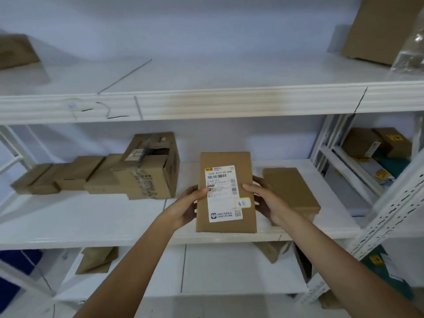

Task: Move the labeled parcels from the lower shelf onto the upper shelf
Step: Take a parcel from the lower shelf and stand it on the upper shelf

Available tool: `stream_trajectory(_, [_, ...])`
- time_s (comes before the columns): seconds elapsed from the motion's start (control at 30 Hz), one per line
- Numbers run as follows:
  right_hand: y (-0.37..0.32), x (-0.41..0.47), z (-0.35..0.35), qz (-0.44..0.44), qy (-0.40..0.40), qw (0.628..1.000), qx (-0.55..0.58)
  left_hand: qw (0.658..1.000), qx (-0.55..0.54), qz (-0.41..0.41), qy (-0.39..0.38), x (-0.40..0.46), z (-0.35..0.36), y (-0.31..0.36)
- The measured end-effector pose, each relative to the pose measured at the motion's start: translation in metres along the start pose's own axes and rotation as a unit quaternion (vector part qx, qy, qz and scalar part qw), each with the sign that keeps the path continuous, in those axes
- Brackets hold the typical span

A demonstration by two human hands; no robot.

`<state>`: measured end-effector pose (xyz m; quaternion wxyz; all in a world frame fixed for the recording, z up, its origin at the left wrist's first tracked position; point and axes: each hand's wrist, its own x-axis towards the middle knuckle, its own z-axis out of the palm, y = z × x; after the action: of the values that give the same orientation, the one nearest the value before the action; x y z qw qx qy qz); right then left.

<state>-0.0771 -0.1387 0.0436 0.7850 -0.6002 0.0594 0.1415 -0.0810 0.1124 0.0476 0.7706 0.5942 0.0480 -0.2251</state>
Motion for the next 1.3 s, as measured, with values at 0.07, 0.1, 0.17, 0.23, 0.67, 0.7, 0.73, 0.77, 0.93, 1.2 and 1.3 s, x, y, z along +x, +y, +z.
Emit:
stream_trajectory(0.07, [0.016, -0.017, 0.034, -0.005, 0.004, 1.000, 0.009, 1.000, 0.007, 0.006, 0.000, -0.032, -0.028, 0.001])
stream_trajectory(0.1, [0.025, -0.026, 0.053, -0.010, 0.005, 1.000, 0.011, 1.000, 0.009, 0.009, 0.000, -0.049, -0.043, 0.001])
stream_trajectory(0.17, [0.040, -0.044, 0.094, -0.022, 0.003, 1.000, 0.014, 1.000, 0.014, 0.016, -0.006, -0.084, -0.076, 0.000])
stream_trajectory(0.23, [0.054, -0.061, 0.136, -0.030, -0.003, 0.999, 0.014, 0.999, 0.024, 0.022, -0.007, -0.121, -0.107, 0.003])
stream_trajectory(0.67, [-0.043, -0.124, 0.323, -0.172, -0.108, 0.979, -0.034, 0.978, 0.099, 0.184, 0.014, -0.283, -0.195, 0.150])
stream_trajectory(0.7, [-0.061, -0.123, 0.329, -0.187, -0.114, 0.975, -0.038, 0.974, 0.098, 0.202, 0.016, -0.286, -0.193, 0.167])
stream_trajectory(0.73, [-0.080, -0.121, 0.335, -0.202, -0.120, 0.971, -0.043, 0.971, 0.094, 0.221, 0.017, -0.287, -0.190, 0.185])
stream_trajectory(0.77, [-0.101, -0.118, 0.341, -0.218, -0.125, 0.967, -0.052, 0.966, 0.097, 0.240, 0.014, -0.287, -0.187, 0.202])
stream_trajectory(0.93, [-0.202, -0.101, 0.365, -0.293, -0.128, 0.940, -0.117, 0.939, 0.136, 0.317, -0.002, -0.280, -0.165, 0.290])
stream_trajectory(1.2, [-0.271, -0.057, 0.374, -0.330, -0.128, 0.924, -0.141, 0.925, 0.150, 0.347, -0.034, -0.235, -0.165, 0.361])
stream_trajectory(1.3, [-0.276, -0.040, 0.375, -0.329, -0.124, 0.927, -0.131, 0.925, 0.149, 0.347, -0.047, -0.212, -0.174, 0.375])
